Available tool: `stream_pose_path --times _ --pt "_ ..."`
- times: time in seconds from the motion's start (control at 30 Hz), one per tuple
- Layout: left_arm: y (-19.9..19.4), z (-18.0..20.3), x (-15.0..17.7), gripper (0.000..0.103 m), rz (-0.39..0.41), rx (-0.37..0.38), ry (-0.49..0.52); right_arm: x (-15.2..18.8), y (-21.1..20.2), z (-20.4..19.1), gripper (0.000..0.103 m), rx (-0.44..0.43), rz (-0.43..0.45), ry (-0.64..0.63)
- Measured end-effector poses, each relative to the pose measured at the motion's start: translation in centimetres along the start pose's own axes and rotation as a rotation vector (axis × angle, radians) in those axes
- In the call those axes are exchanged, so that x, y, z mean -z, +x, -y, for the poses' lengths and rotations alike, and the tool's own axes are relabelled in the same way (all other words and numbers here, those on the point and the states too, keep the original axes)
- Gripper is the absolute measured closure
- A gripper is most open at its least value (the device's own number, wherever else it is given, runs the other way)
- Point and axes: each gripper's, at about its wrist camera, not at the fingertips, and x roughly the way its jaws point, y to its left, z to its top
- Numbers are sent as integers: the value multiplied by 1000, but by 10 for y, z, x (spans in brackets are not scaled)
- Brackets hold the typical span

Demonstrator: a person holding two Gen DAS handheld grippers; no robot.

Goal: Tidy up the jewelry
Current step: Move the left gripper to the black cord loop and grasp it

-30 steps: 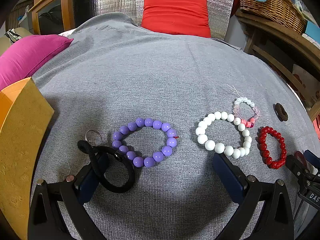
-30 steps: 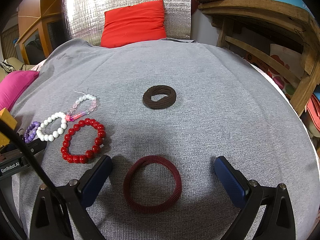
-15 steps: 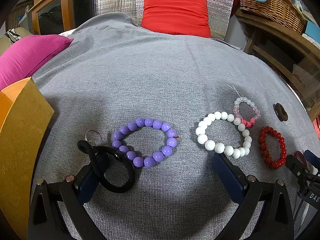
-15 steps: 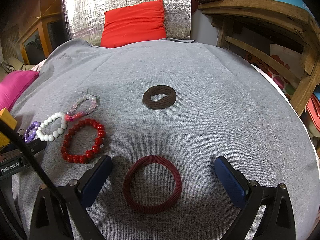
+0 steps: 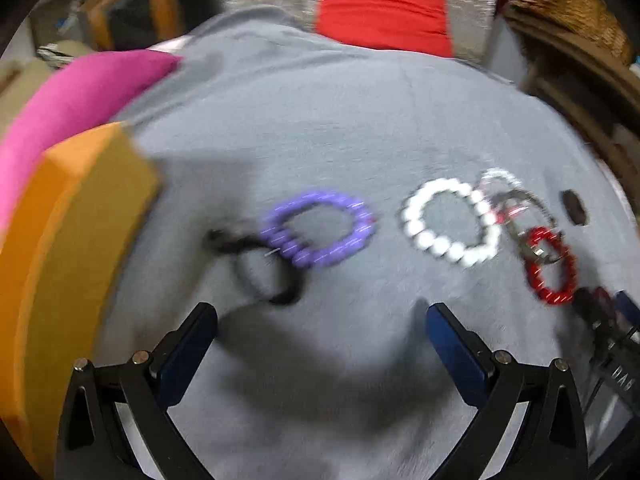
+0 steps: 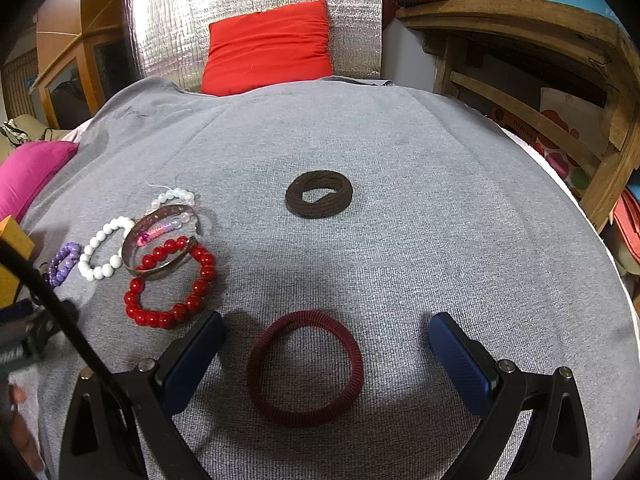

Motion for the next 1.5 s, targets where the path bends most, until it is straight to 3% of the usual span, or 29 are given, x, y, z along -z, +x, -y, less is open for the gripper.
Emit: stream_pose_path --times 0.17,0.3,0.47,0.57,0.7,0.8,1.0,1.1,1.5 --pt "-58 -11 12 0 123 -120 -5 4 0 -7 0 53 6 -7" --pt "-104 -24 17 0 266 -104 -42 6 -3 -12 0 86 10 37" --pt "-141 -33 26 0 388 -71 -28 8 -6 -9 0 58 7 59" --pt "-151 -28 23 0 393 -24 1 19 -16 -7 0 61 -19 63" --pt "-161 -27 23 0 404 -44 31 27 -31 -6 0 26 -88 8" --pt "-169 -29 24 0 416 -35 24 24 -46 1 0 -20 -172 35" --pt "-179 -39 29 0 451 -54 -5 13 -123 13 0 -88 36 76" --pt "-175 -43 26 0 434 -45 -16 5 -135 0 0 -118 100 42" --pt "-154 -31 27 0 406 -46 19 13 -129 -36 0 -187 94 -72"
